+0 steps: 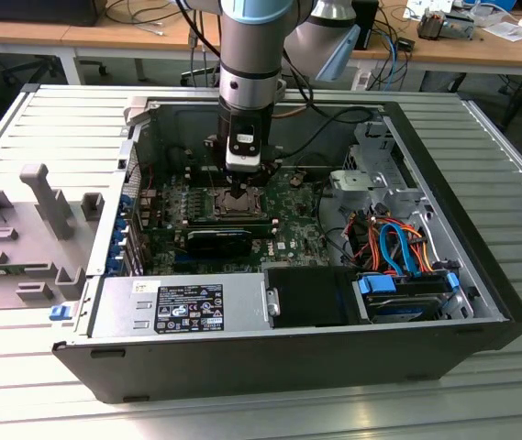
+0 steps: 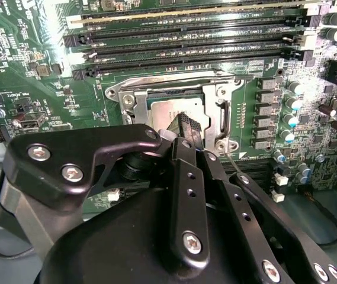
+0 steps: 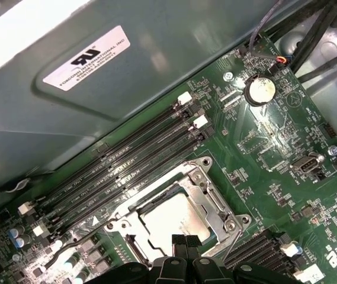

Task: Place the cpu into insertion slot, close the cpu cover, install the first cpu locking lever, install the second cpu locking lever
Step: 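Install the second cpu locking lever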

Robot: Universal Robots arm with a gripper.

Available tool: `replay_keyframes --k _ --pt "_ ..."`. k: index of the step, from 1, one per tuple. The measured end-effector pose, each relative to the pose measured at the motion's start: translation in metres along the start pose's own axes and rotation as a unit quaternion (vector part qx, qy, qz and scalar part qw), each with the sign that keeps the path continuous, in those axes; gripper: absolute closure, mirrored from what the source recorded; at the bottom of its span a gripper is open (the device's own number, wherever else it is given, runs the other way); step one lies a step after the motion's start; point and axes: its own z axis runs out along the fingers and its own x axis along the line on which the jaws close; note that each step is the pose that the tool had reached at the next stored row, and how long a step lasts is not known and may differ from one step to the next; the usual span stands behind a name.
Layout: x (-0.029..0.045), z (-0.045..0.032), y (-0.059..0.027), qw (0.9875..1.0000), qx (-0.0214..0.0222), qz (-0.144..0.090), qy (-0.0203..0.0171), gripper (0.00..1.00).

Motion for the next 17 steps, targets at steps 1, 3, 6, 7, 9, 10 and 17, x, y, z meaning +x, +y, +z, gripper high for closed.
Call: replay_keyframes --k 1,3,6,7,9,10,17 --pt "0.0000 0.0000 0.0000 1.0000 0.0001 -0.001 -0.0001 0.89" --pt "0.0000 0.0000 0.0000 1.0000 0.0001 -0.003 -0.0002 0.89" --pt "0.0000 0.0000 0.0000 1.0000 0.0002 -0.007 -0.0004 0.89" --pt "0.0000 0.0000 0.0000 1.0000 0.0003 -0.010 -0.0005 0.89" --pt "0.0000 0.0000 0.0000 0.9999 0.0004 -0.014 -0.0007 0.89" --pt "0.0000 0.0000 0.0000 0.9999 0.0004 -0.015 -0.0008 0.89" --pt "0.0000 0.0000 0.0000 0.9996 0.0007 -0.027 -0.0013 0.89"
